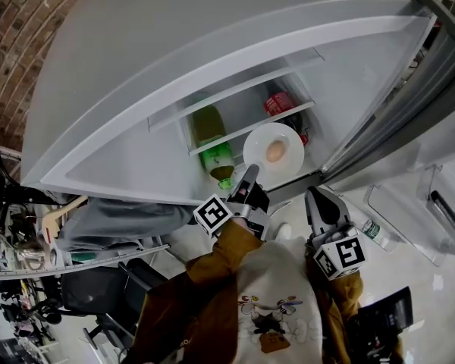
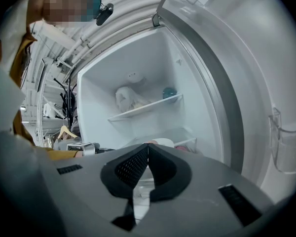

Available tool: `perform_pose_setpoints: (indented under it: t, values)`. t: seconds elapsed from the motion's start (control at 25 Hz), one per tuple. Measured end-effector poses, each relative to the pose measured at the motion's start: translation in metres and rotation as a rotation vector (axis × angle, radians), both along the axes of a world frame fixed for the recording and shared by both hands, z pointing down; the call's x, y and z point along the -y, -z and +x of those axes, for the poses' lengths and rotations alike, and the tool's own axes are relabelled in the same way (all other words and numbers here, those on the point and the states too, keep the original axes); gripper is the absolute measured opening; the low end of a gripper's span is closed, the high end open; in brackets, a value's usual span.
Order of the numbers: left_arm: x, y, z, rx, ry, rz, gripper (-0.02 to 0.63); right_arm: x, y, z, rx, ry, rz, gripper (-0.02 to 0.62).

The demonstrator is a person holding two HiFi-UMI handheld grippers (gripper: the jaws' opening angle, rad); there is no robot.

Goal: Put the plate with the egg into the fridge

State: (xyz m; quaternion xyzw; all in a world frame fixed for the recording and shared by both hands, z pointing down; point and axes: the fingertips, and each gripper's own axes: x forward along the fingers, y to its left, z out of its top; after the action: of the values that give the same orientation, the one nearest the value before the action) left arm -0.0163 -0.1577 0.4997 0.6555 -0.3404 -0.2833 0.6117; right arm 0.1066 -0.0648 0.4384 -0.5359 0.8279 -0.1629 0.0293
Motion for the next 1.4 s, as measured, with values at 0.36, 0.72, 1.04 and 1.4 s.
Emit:
perform_pose_setpoints:
  t: [0.36,0.72,1.04,1.4]
  values:
    - [0.011,-0.011,-0.031,0.046,0.082,-0.014,0.018,0.001,0.001,-0.009,-0.014,0.038,-0.003,0.003]
    - [0.026,-0.017,-0.035,0.006,0.122,-0.034,0.018,0.002,0.001,-0.01,-0.026,0.043,-0.006,0.003]
    - [0.045,-0.023,-0.055,0.013,0.194,-0.074,0.018,0.005,0.002,-0.009,-0.029,0.04,-0.003,0.003]
    - [0.057,-0.022,-0.064,0.053,0.276,-0.09,0.018,0.006,0.004,-0.011,-0.029,0.04,0.001,0.003]
